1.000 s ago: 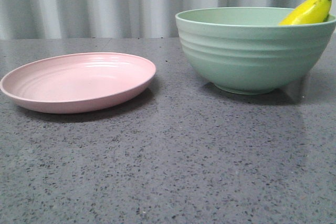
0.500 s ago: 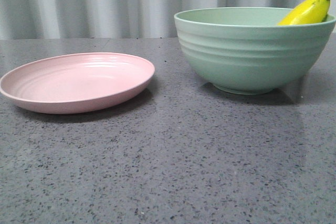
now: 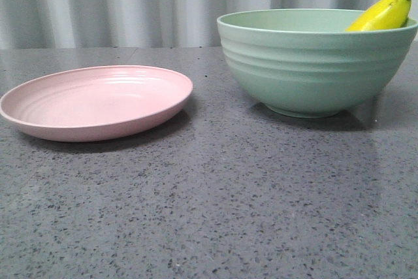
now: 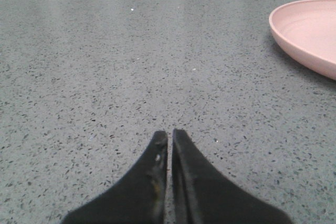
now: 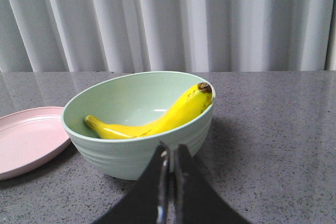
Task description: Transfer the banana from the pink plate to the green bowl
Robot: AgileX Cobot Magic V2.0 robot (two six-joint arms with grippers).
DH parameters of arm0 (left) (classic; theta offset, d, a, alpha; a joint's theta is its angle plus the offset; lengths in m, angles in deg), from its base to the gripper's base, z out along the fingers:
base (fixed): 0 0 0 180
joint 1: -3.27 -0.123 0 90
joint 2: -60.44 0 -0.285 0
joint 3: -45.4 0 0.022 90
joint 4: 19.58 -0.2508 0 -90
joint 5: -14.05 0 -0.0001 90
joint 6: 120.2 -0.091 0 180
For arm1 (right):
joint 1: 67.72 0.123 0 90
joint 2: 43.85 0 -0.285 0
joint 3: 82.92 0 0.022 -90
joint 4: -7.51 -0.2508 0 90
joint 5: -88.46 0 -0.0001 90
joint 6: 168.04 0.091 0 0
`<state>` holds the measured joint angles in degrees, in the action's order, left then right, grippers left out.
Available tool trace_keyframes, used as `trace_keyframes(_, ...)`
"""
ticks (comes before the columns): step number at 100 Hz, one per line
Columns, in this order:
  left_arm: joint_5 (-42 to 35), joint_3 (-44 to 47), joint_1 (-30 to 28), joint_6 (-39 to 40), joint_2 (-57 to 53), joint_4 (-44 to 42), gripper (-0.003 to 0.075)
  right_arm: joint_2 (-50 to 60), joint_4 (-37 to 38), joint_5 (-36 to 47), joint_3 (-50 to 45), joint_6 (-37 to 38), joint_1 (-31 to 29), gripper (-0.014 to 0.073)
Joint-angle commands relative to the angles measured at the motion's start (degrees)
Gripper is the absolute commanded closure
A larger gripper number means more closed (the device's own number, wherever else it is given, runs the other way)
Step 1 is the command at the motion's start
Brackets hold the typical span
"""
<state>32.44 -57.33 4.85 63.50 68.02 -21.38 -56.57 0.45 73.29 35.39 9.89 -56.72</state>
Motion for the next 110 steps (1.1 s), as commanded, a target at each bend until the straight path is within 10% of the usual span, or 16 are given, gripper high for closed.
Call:
trace_keyframes(1,-2.1,1.5,-0.2,0.5,-1.9,0.0,0.0739,-0.6,0.5,4.4,1.4,-0.6,-0.3,0.0668)
trace_keyframes(35,-2.1,1.5,-0.2,0.5,-1.9,0.0,0.0739,-0.5,0.7,5.3,-0.7,-0.6,-0.9,0.0668)
trace_keyframes(79,-2.1,1.5,-0.2,0.5,-1.9,0.0,0.0739,6.5,14.2,18.4,-17.9,8.0,-17.5,0.0669)
trace_keyframes(110,-2.1,1.5,-0.1,0.5,-1.9,0.0,0.0739,6.5,14.6,5.6,-17.7,8.8,-17.5,0.0668)
